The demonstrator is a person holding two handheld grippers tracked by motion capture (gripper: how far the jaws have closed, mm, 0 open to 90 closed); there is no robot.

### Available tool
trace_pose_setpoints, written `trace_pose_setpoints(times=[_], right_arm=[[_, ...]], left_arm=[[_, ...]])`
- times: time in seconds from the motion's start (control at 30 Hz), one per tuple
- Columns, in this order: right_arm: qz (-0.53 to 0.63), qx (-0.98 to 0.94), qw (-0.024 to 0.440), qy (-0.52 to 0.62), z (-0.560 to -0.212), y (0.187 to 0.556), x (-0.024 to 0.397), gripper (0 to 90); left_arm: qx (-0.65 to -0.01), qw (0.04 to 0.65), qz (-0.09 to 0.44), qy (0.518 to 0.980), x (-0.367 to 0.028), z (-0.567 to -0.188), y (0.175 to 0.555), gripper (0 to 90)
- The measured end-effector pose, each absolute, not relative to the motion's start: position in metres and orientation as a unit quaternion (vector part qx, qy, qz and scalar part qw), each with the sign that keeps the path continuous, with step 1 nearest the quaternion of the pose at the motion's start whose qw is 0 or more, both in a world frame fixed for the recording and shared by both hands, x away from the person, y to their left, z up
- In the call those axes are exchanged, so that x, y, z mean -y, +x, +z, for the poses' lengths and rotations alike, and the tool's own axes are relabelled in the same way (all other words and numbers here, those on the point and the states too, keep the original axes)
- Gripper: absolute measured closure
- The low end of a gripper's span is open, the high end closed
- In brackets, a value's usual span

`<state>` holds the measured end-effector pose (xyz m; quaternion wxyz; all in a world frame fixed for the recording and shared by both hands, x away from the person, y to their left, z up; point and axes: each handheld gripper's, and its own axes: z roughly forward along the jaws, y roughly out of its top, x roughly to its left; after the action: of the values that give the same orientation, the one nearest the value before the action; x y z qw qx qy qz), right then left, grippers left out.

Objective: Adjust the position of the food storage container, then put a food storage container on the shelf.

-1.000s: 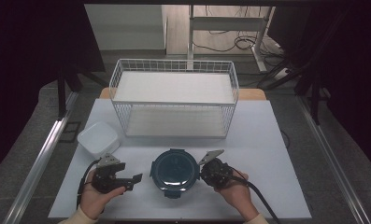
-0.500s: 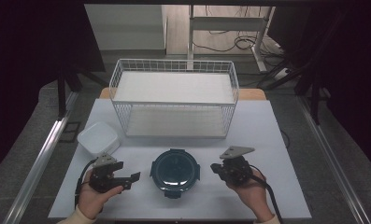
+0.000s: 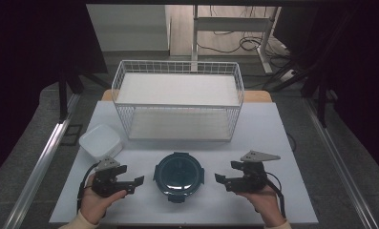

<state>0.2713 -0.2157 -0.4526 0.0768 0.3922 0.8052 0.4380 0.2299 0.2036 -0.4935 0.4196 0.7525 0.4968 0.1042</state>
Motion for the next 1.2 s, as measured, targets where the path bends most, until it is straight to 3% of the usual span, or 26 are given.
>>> trace_pose_setpoints(times=[0.43,0.83,1.1,1.2], right_arm=[[0.465,-0.795,0.087,0.379,-0.451,0.265,0.213,15.2],[0.455,-0.791,0.052,0.405,-0.453,0.267,0.207,16.0],[0.449,-0.792,0.029,0.413,-0.457,0.272,0.195,15.0],[0.445,-0.793,0.021,0.415,-0.456,0.276,0.188,14.0]], left_arm=[[-0.5,0.434,0.107,0.741,-0.2,-0.482,0.23,16.4],[-0.496,0.449,0.101,0.737,-0.198,-0.474,0.232,19.4],[-0.5,0.454,0.076,0.733,-0.197,-0.47,0.239,22.0],[-0.506,0.452,0.048,0.733,-0.193,-0.465,0.247,18.6]])
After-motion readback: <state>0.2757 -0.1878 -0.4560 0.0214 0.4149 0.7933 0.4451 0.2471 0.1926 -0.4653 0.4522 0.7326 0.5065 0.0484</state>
